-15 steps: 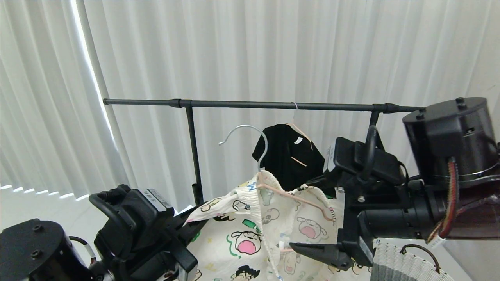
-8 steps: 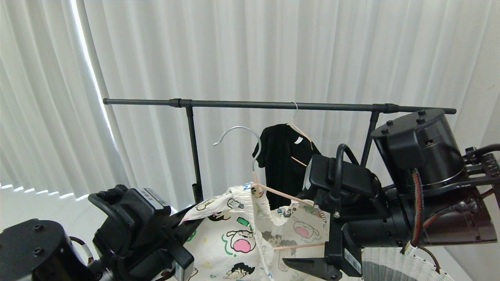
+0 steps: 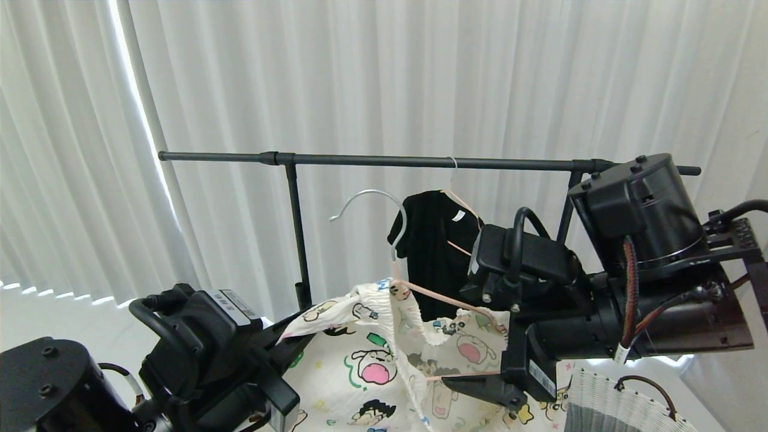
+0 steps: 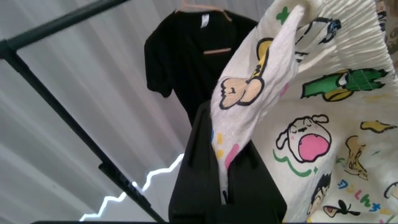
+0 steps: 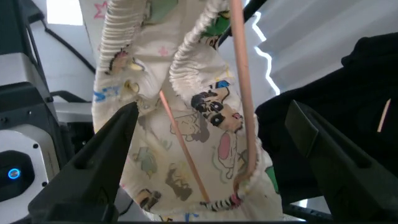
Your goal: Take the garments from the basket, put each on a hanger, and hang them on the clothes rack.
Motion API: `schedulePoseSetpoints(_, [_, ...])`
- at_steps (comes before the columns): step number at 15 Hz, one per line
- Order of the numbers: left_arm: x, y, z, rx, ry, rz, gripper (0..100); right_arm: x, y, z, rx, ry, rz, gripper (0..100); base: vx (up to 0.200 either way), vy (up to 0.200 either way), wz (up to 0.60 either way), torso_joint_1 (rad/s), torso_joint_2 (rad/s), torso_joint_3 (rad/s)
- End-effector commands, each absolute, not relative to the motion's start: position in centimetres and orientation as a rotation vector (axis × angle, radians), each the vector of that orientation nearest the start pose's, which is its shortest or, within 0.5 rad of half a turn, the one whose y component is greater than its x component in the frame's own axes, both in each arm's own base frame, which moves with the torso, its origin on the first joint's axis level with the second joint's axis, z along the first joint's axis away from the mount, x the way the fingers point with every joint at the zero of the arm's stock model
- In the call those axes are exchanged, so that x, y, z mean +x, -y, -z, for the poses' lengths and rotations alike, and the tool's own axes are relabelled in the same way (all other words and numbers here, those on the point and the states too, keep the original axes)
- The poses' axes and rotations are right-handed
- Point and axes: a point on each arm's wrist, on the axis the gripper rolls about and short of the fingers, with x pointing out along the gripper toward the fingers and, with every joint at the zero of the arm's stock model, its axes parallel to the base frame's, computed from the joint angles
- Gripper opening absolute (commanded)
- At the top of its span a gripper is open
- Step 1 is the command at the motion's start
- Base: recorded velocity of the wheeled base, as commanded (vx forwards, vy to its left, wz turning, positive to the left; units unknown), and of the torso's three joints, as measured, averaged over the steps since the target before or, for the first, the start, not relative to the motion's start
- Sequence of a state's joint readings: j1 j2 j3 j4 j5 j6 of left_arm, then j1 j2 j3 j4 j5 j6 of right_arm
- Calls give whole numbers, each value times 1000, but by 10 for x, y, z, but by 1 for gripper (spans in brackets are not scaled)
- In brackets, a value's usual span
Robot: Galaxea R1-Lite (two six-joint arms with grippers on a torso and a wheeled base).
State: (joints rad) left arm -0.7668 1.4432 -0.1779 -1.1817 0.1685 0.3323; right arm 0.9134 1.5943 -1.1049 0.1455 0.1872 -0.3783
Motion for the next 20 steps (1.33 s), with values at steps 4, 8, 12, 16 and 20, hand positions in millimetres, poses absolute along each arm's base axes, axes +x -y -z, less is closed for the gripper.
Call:
schedulePoseSetpoints(4, [136,131,-145,388,37,629,0,171,-229,-214,-608,-492,-1186,100,0,0,0,0,0,0])
schedulePoseSetpoints(8, [134,133,-147,381,52,641,0,172,-229,-211,-614,-515,-1184,100,0,0,0,0,0,0])
schedulePoseSetpoints(12, [132,135,-150,373,73,650,0,180,-223,-210,-609,-532,-1140,0,0,0,0,0,0,0])
schedulePoseSetpoints(16, [132,135,-148,378,68,653,0,183,-217,-212,-606,-525,-1102,0,0,0,0,0,0,0])
schedulePoseSetpoints(20, [133,135,-148,388,71,643,100,175,-208,-226,-596,-469,-1100,0,0,0,0,0,0,0])
